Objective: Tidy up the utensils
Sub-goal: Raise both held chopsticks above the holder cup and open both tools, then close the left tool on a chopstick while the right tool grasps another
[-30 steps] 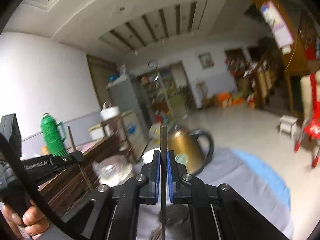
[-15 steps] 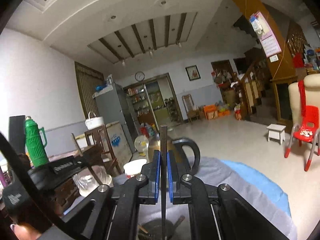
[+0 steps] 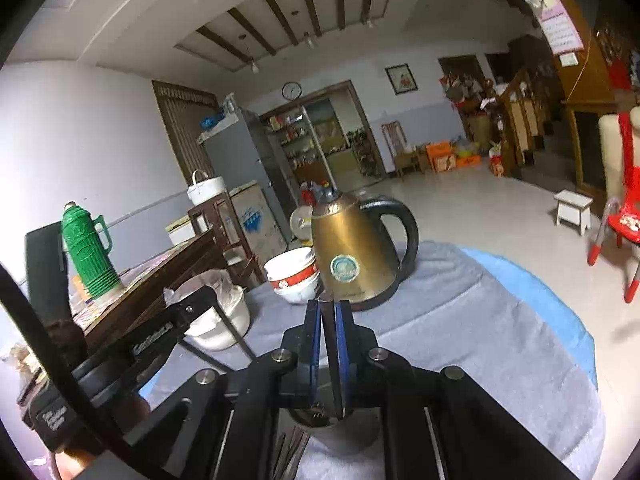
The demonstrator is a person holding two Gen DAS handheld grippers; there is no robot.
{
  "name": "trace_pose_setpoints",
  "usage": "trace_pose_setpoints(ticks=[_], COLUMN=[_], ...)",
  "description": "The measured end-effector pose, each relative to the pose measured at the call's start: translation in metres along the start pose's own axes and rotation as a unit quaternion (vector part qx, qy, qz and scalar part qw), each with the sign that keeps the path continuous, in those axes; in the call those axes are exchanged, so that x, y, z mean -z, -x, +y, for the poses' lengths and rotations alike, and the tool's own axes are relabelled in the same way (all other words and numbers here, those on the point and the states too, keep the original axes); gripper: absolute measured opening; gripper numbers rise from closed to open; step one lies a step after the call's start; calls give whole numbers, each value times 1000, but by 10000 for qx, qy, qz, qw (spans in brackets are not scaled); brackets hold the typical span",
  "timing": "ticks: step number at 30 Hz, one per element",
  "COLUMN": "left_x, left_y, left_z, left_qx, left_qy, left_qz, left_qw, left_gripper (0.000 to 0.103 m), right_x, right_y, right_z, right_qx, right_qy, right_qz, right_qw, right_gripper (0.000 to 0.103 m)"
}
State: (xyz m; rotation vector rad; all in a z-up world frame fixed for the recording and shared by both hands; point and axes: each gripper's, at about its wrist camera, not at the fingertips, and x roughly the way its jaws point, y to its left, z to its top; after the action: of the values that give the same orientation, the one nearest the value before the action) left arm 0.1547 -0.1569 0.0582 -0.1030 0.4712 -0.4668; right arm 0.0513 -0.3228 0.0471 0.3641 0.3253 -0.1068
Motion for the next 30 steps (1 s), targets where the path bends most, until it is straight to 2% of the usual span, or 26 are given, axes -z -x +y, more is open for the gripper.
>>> trace_pose_setpoints(ticks=[2,4,5,7,9,11,13,16,17,20,23,26,30], left_x=[1,2,3,6,9,16,24,42,50,83,112,135,162], left_y=[15,30,42,62,75,89,98,100,97,79,63,52,42], left_z=[-3,-4,-3,0,5,15,26,50,58,82,95,89,77], left_qx=[48,3,-15,-89,-260,-371,-522,-668,-677,-652,-551,-411,-288], left_qy=[-250,-465,-610,-800,-962,-1056,-1082,-948,-879,-645,-276,-159,-171], left_qz=[11,-93,-124,-199,-218,-149,-44,325,532,1397,2000,2408,2750], left_qw=[9997,9989,9981,9966,9948,9936,9927,9927,9924,9859,9778,9696,9609], left_gripper=[36,42,49,55,65,68,68,71,71,71,71,71,71], right_x=[0,-1,-3,-4,-6,-5,-4,1,4,16,41,70,108], right_y=[3,12,14,24,40,57,77,95,99,101,91,68,33], right_z=[-2,-4,-6,-10,-14,-18,-19,-16,-14,-6,-1,-1,-5], right_qx=[-41,-114,-122,-180,-284,-370,-440,-598,-664,-785,-823,-731,-580], right_qy=[-69,-147,-183,-264,-410,-538,-537,-399,-318,-123,-16,-45,-265], right_qz=[85,84,39,-72,-243,-497,-765,-838,-803,-572,-171,364,1151], right_qw=[9999,9998,9997,9995,9985,9966,9947,9939,9941,9952,9965,9967,9913], right_gripper=[11,12,14,20,39,57,57,48,41,37,37,37,37])
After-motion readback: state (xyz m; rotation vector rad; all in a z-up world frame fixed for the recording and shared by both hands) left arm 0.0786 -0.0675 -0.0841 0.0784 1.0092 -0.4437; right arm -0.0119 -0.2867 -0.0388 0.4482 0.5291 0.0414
